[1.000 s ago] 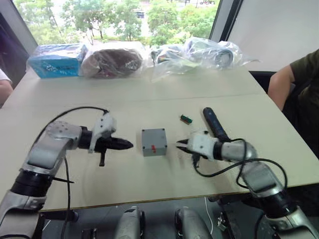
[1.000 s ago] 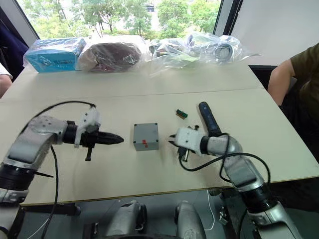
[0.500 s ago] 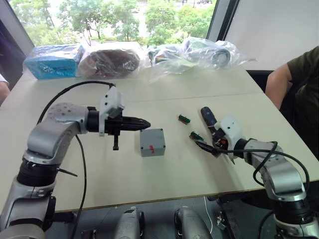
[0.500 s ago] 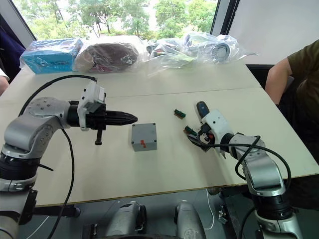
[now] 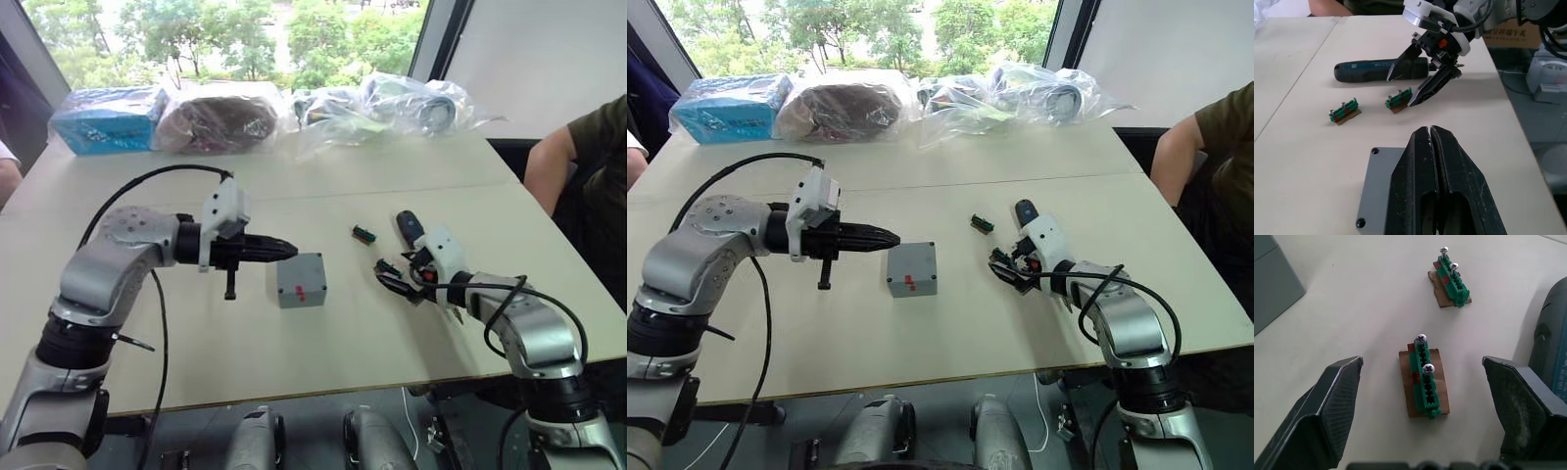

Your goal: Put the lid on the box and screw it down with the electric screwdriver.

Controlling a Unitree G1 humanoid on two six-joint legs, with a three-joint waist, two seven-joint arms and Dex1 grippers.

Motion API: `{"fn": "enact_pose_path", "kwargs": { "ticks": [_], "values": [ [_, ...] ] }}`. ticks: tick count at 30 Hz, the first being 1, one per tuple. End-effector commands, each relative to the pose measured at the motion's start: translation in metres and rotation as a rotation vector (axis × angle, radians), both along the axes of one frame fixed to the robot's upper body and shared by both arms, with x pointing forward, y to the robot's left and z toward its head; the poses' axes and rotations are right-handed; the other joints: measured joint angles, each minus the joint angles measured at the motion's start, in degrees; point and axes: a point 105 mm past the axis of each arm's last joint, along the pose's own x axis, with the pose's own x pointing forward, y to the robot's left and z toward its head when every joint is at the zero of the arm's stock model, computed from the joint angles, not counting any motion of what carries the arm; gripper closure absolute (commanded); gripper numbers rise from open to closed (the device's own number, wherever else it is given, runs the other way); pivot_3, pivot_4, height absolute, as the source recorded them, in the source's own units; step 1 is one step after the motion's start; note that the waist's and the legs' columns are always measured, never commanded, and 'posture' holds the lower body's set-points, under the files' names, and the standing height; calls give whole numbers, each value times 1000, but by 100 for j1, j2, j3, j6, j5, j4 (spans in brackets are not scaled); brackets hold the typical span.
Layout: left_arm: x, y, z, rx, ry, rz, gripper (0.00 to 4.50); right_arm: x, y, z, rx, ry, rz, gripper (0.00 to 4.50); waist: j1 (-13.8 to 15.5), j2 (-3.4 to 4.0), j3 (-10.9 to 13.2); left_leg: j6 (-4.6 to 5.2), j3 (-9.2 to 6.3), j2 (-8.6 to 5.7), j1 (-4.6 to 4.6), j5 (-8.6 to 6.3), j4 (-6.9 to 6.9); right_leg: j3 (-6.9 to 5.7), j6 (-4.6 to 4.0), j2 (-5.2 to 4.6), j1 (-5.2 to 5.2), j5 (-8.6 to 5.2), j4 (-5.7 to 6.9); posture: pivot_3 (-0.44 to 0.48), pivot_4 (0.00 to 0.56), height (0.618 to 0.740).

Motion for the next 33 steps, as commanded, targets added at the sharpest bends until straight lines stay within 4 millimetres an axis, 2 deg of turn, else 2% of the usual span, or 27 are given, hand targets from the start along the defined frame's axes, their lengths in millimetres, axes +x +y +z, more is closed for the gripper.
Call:
{"fn": "enact_pose_path", "kwargs": {
  "ticks": [1,9,15,23,26,30,33],
  "values": [
    [-2,-2,6,9,-49,-14,4500,6,1,13,0,-57,7,1594,2,0,0,0,0,0,0,0,0,0,0,0,0,0,0,0,150,740],
    [-2,-1,6,16,-54,-13,4500,6,0,12,-2,-58,8,4428,1,0,0,0,0,0,0,0,-1,0,0,0,0,0,0,0,150,740],
    [0,-1,6,15,-56,-10,4500,5,-4,17,17,-50,-9,4428,1,0,0,0,0,1,0,0,-1,0,0,0,0,0,-1,0,150,740],
    [0,3,-1,42,-46,1,4500,-1,5,52,117,-95,19,4428,0,1,1,0,0,2,-1,0,-2,0,0,0,-1,0,-1,0,150,740],
    [1,12,-11,61,-12,29,4500,-6,11,69,99,-141,69,4428,0,4,2,0,0,2,-1,0,-4,0,0,-1,-2,0,-1,0,150,740],
    [2,28,-24,111,8,72,4500,-12,38,88,76,-177,204,4428,-20,9,7,0,4,4,-6,0,-11,1,-1,-2,-16,0,-1,0,150,740],
    [2,35,-28,124,17,90,4500,-10,63,95,59,-192,293,4428,-16,8,8,0,4,7,-19,0,-11,1,-2,0,-33,0,1,0,150,740]
  ]
}}
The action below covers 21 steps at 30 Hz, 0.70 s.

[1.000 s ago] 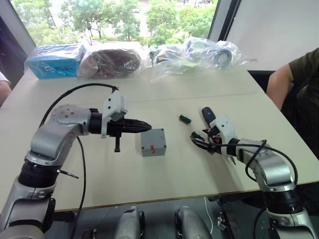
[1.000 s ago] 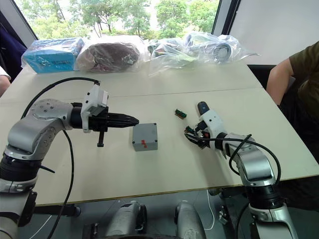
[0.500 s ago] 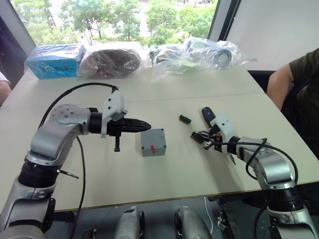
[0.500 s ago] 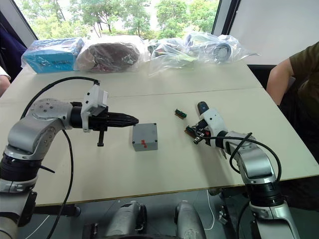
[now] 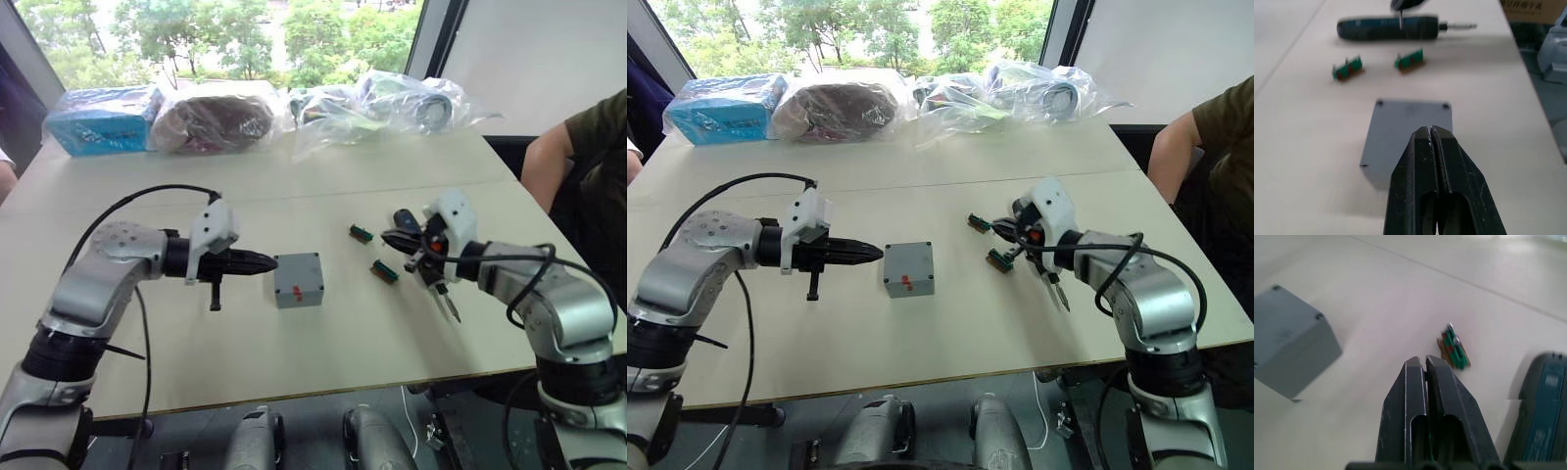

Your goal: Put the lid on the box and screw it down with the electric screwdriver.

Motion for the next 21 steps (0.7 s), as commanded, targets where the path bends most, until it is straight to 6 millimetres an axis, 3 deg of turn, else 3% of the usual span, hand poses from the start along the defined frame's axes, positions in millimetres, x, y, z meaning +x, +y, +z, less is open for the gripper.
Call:
{"fn": "enact_pose_path", "kwargs": {
  "ticks": [1,5,8,21],
  "values": [
    [0,6,5,21,-42,6,4500,-3,34,14,-12,-52,128,4428,4,0,0,0,0,0,-10,0,0,0,-1,0,-10,0,2,0,150,740],
    [0,6,5,15,-49,17,4500,0,63,9,-45,-47,233,4428,23,0,0,0,-3,-1,-60,1,10,-2,2,2,-52,3,8,0,150,740],
    [-1,5,5,9,-57,27,4500,4,72,3,-67,-34,266,4428,17,0,0,0,1,-7,-67,1,15,-1,3,-4,-53,4,5,0,150,740],
    [-9,6,3,-3,-50,58,4500,16,78,-10,-132,-40,305,4428,11,0,0,0,-1,-5,-65,1,16,-3,18,2,-54,12,9,0,150,740]
  ]
}}
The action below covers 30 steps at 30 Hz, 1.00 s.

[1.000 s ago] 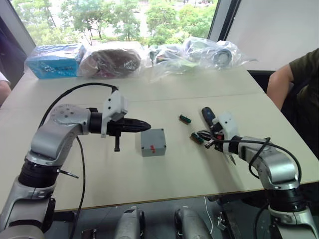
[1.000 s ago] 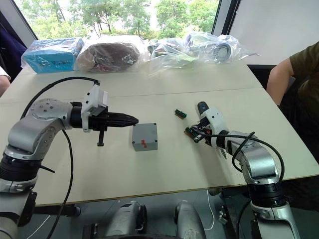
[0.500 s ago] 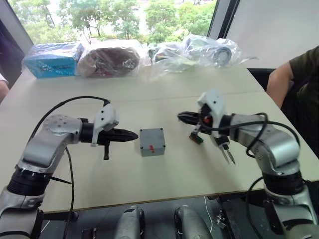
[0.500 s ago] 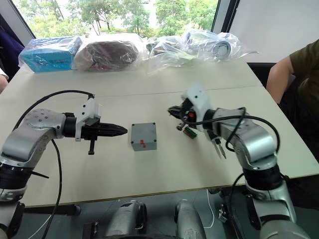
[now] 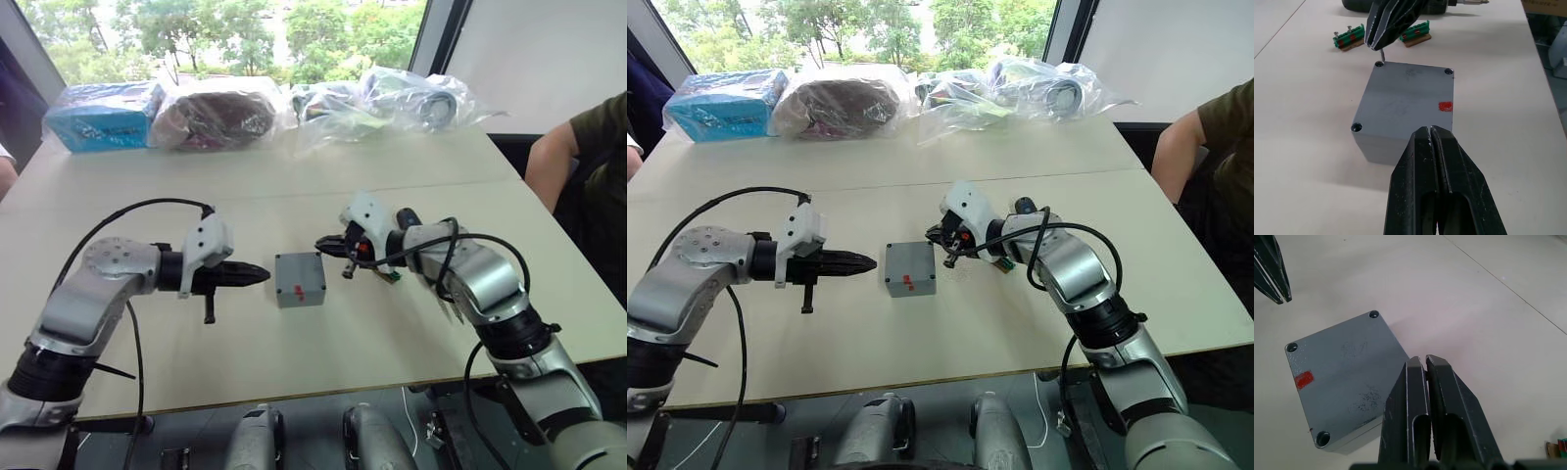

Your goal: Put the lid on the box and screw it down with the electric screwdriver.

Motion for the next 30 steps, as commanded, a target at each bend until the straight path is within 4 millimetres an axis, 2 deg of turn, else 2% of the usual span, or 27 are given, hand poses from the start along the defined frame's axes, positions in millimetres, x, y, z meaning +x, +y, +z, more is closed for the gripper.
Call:
{"fn": "enact_pose_path", "kwargs": {
  "ticks": [1,14,30],
  "values": [
    [-3,1,10,-10,-43,3,4500,2,6,17,14,-60,29,4428,0,0,0,0,0,0,0,0,0,0,0,0,0,0,0,0,150,740],
    [-4,2,9,-5,-44,4,4500,3,7,12,-8,-60,45,4428,1,0,0,0,1,0,0,0,0,0,2,-1,0,1,0,0,150,740],
    [-3,0,11,-4,-47,4,4500,1,7,-17,-49,-10,44,4428,-1,0,0,0,2,-1,1,0,0,0,5,0,0,3,1,0,150,740]
  ]
}}
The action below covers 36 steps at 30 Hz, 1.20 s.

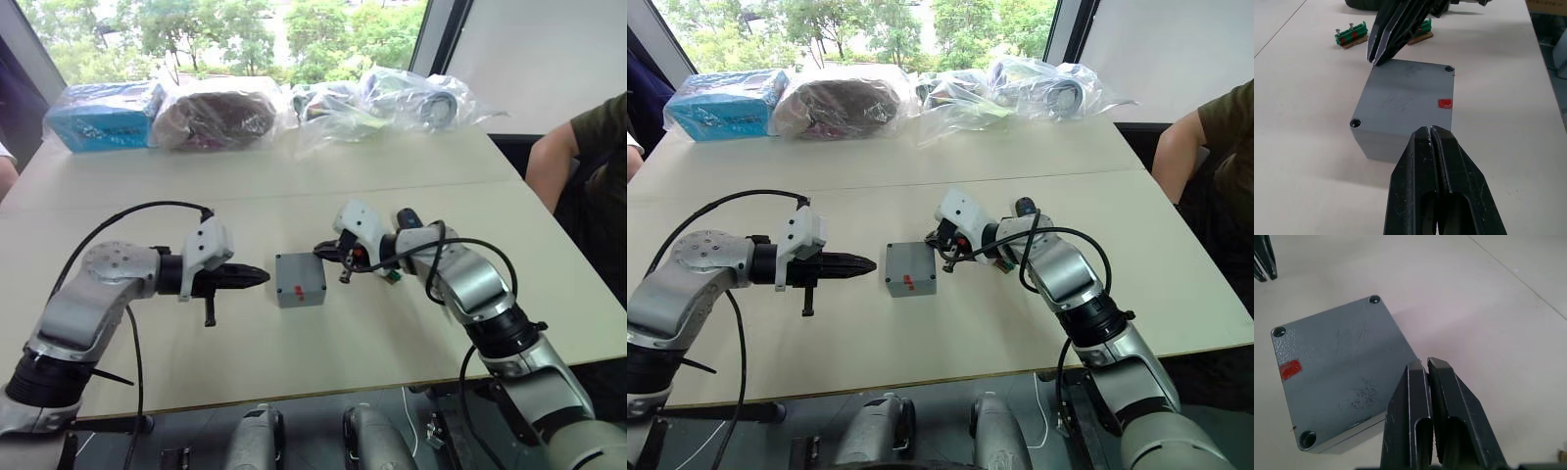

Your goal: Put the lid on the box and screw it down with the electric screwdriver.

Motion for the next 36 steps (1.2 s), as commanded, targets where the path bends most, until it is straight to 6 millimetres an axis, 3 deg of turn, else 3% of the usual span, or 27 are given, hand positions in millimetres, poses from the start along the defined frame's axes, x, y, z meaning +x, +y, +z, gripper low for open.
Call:
{"fn": "enact_pose_path", "kwargs": {
  "ticks": [1,4,10,14,19,25,31,36],
  "values": [
    [0,0,14,-4,-50,-6,4500,-5,3,-3,7,13,22,4428,0,0,0,0,0,0,0,0,0,0,0,0,0,0,0,0,150,740],
    [0,-1,14,-6,-53,-5,4500,-6,3,-4,21,28,24,3657,0,0,0,0,-1,0,1,0,0,0,0,0,0,0,1,0,150,740],
    [1,-5,14,-13,-57,-14,4500,-8,2,21,105,28,26,1273,7,0,0,0,-1,0,1,0,0,0,1,0,1,0,3,0,150,740],
    [1,-15,18,-43,-65,-48,4500,-8,-26,49,80,-26,-48,26,34,3,2,0,-2,-2,-2,0,2,0,2,-3,0,1,4,0,150,740],
    [-3,-33,35,-100,-94,-145,4500,-12,-76,72,-21,-25,-201,26,26,2,2,0,-3,-6,-2,0,7,0,-2,-7,4,-1,0,0,150,740],
    [0,-50,52,-147,-139,-220,4500,0,-139,61,-256,154,-495,26,-13,6,4,0,-2,-21,0,0,5,3,-7,-4,0,-4,1,0,150,740],
    [2,-62,53,-167,-161,-285,4500,11,-156,41,-303,456,-681,26,-12,11,3,1,1,-20,2,0,2,9,-9,1,-4,-5,3,0,150,740],
    [5,-66,54,-178,-175,-296,4500,20,-165,13,-396,559,-760,26,7,11,3,1,2,-27,-4,0,4,8,1,-6,-4,1,0,0,150,740]
  ]
}}
